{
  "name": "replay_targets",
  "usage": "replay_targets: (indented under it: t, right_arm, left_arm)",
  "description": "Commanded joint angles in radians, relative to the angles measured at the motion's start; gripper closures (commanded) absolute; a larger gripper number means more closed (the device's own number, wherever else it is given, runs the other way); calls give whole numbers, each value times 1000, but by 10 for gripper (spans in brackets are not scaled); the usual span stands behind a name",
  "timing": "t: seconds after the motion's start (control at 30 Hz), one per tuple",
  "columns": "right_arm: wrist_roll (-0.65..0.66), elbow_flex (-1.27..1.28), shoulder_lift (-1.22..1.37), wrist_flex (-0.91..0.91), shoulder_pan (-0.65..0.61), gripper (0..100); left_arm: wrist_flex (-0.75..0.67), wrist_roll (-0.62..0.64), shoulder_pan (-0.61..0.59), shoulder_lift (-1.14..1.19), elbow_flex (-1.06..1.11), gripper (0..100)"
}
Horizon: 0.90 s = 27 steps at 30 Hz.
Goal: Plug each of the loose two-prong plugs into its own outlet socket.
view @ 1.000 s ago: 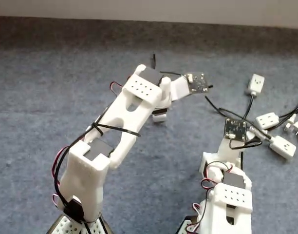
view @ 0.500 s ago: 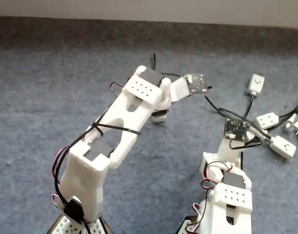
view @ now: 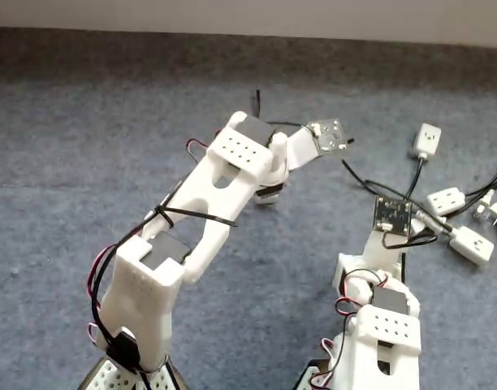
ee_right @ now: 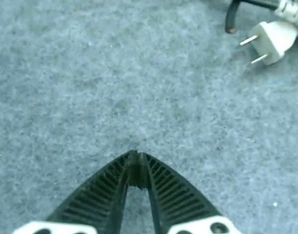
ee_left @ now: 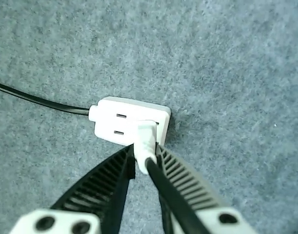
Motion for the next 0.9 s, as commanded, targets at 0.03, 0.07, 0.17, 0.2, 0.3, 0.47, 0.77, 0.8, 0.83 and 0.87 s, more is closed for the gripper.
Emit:
replay_targets:
  t: [0.03,0.07,0.17,0.2,0.3,0.47,0.77,0.8,0.83,0.87]
  right_arm:
    - [-12,-16,-1,-16,10,991]
    - [-12,-16,-1,-16,10,991]
    - [-12,-16,-1,-16,10,991]
    - [-12,-16,-1,-16,10,991]
    - [-12,-16,-1,-16,10,991]
    - [-12,-16,-1,-16,10,991]
    - [-12,-16,-1,-16,10,991]
    - [-12,-16,-1,-16,10,991]
    - [-12,-16,-1,-16,10,991]
    - [-12,-16,-1,-16,10,991]
  left_arm:
    - [12,8,27,-8,2,994]
    - [12,8,27,-8,2,994]
    - [9,25,28,-8,1,994]
    - [2,29,30,-8,1,994]
    - [2,29,44,-8,2,994]
    - [12,28,82,-15,39,994]
    - [-25,21,5,-7,56,994]
    - [-49,21,-5,-7,65,994]
    - [-69,21,-16,-7,73,994]
    - [-86,18,-28,-7,82,995]
